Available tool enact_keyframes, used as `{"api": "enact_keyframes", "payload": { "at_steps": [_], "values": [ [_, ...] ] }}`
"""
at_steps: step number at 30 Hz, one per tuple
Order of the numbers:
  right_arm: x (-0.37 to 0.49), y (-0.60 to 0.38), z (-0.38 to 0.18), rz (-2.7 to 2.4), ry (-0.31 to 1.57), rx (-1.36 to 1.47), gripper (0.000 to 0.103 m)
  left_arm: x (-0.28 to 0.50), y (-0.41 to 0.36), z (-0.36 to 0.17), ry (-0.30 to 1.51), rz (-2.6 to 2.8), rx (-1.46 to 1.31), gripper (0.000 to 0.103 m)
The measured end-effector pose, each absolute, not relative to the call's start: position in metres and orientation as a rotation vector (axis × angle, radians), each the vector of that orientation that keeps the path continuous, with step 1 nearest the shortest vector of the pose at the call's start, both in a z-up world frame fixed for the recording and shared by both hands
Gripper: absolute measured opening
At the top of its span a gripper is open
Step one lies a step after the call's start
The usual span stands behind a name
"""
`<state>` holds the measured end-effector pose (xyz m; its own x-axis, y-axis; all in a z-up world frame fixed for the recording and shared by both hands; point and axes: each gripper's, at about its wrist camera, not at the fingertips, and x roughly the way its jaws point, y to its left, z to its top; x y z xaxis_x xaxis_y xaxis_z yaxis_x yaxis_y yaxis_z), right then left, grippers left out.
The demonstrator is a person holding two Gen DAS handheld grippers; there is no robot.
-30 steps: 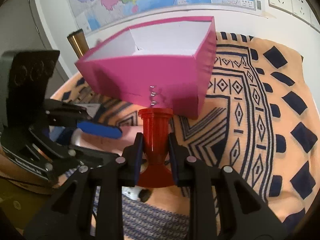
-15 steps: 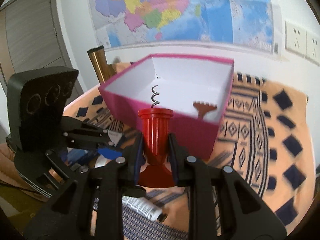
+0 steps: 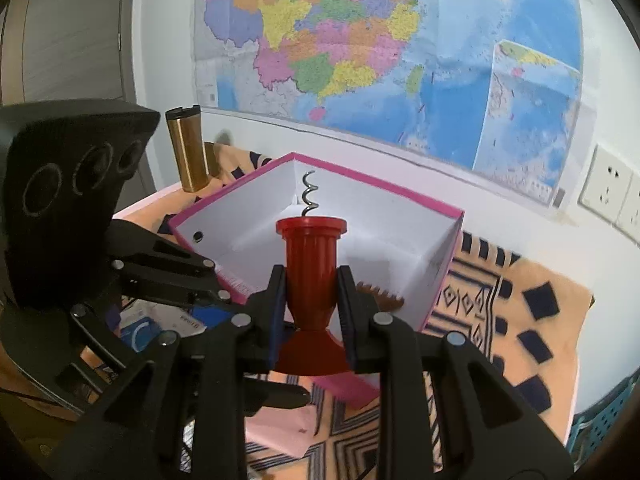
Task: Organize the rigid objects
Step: 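Carry the red corkscrew into the pink box and open the right gripper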
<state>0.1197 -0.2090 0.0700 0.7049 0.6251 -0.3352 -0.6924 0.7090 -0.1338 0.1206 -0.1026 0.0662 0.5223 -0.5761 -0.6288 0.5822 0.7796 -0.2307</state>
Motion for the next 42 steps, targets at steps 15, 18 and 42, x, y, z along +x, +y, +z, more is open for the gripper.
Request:
{"api": "enact_keyframes", "payload": {
  "at_steps": [15,18,42],
  "values": [
    [0.165,-0.19,0.064,0.721,0.336,-0.354,0.027,0.156,-0.111,0.036,0.865,-0.617,0.0,0.033],
    [0.173,-0.189,0.059,0.716,0.362,-0.365,0.027,0.156,-0.112,0.037,0.864,-0.612,0.012,0.033],
    [0.148,-0.241,0.043,0.789,0.368,-0.04,0.048,0.089,-0.034,0.048,0.723,-0.447,-0.023,0.055]
  ]
}}
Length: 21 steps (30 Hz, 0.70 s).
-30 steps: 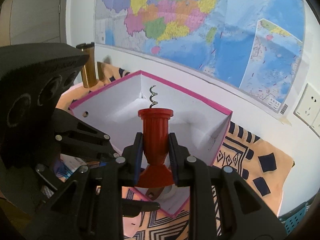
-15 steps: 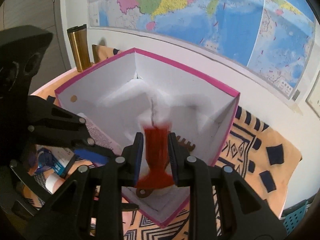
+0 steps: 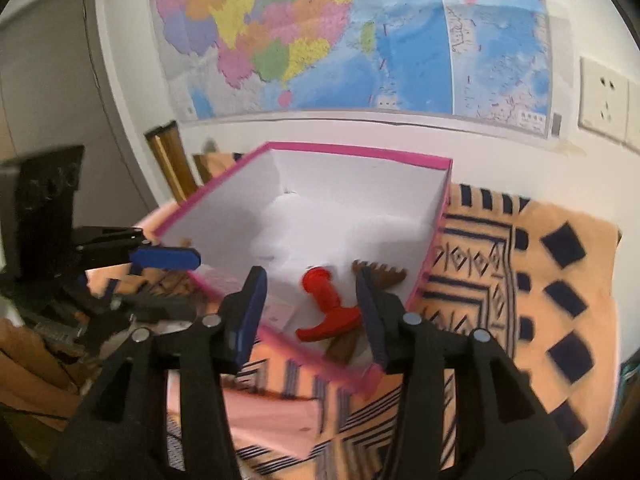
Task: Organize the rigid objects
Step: 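Carry the red corkscrew into the pink box and open the right gripper, then move the right gripper to the blue-and-white medicine box and grasp it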
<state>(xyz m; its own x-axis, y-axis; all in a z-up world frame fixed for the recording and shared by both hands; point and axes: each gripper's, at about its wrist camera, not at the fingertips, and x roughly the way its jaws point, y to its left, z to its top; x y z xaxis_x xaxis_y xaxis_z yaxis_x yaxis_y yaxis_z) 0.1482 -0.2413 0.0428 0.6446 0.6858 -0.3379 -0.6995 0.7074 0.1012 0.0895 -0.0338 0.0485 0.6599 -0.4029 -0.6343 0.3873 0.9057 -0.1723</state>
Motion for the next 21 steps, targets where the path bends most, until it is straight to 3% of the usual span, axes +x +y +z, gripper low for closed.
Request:
{"api": "enact_keyframes", "payload": {
  "at_steps": [6,21],
  "values": [
    [0.119,-0.238,0.023,0.854,0.378,0.014,0.056,0.066,-0.007,0.036,0.741,-0.381,-0.037,0.055],
    [0.108,-0.189,-0.037,0.957,0.55,0.026,0.056,0.02,0.029,-0.008,0.851,-0.286,-0.106,0.055]
  ]
}}
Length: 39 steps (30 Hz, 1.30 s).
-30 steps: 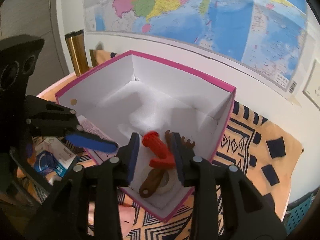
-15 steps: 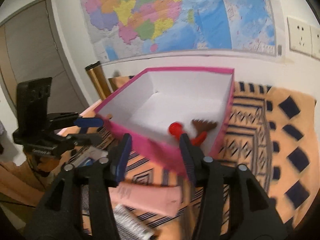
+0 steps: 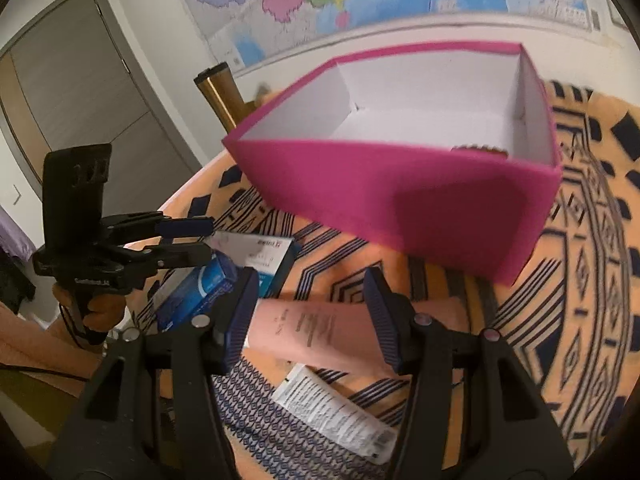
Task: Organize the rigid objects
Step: 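Move the right gripper to the blue-and-white medicine box and grasp it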
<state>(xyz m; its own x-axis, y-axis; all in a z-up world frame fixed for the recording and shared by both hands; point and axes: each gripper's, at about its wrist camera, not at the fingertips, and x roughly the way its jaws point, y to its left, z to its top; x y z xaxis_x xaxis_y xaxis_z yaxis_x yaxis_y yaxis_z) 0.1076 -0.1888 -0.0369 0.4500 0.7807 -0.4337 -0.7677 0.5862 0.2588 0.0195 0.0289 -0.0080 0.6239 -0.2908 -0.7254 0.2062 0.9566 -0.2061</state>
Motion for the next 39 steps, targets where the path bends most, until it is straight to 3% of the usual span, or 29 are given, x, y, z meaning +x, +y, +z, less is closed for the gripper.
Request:
{"api": "enact_keyframes", "payload": {
  "at_steps": [20,39],
  "values": [
    [0.122,-0.259,-0.067,0.716,0.605,0.198,0.057,0.005,-0.02,-0.015,0.881,-0.441,-0.064,0.055],
    [0.095,-0.118,-0.039,1.072,0.566,-0.058,0.057,-0.082,0.057,-0.013,0.874,-0.302,-0.249,0.055]
  ]
}}
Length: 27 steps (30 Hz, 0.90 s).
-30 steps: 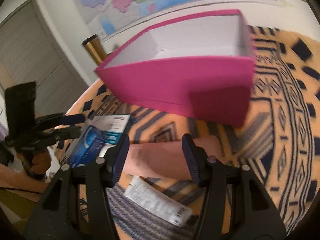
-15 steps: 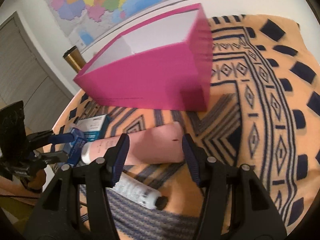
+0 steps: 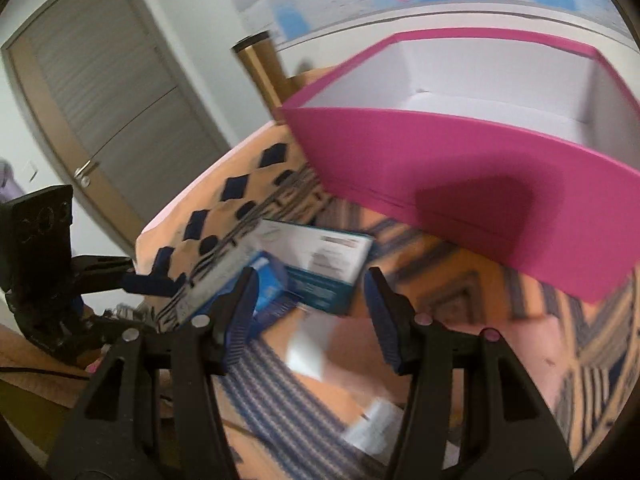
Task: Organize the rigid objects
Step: 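Move the right gripper to the blue-and-white medicine box and grasp it, then lift the medicine box with the right gripper over the pink box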
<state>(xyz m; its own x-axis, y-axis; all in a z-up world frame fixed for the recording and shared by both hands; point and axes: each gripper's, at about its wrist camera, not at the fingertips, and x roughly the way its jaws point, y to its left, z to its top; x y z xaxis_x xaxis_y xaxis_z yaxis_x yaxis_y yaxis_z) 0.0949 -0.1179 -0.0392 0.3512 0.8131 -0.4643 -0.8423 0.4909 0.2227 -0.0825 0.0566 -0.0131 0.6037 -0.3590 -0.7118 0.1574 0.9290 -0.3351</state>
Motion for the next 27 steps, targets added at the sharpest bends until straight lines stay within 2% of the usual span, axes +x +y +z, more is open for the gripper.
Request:
{"api": "enact_keyframes", "payload": {
  "at_steps": [6,8,10,11,12,13,27],
  "values": [
    [0.097,-0.089,-0.043,1.113,0.576,-0.103,0.057,-0.091,0.058,-0.039,0.983,-0.301,-0.286,0.055],
    [0.097,-0.083,-0.045,1.122,0.584,-0.107,0.057,-0.088,0.053,-0.043,0.988,-0.314,-0.295,0.052],
    [0.096,-0.076,-0.048,1.126,0.594,-0.123,0.056,-0.085,0.052,-0.044,0.981,-0.314,-0.304,0.043],
    [0.096,-0.074,-0.049,1.132,0.602,-0.13,0.056,-0.082,0.051,-0.045,0.983,-0.313,-0.308,0.035],
    [0.095,-0.072,-0.05,1.141,0.61,-0.137,0.052,-0.079,0.053,-0.047,0.986,-0.304,-0.314,0.033],
    [0.094,-0.07,-0.052,1.146,0.615,-0.143,0.047,-0.077,0.055,-0.048,0.989,-0.306,-0.328,0.033],
    [0.097,-0.099,-0.046,1.097,0.627,-0.033,0.046,-0.035,0.075,-0.023,0.909,-0.267,-0.306,0.031]
  ]
}}
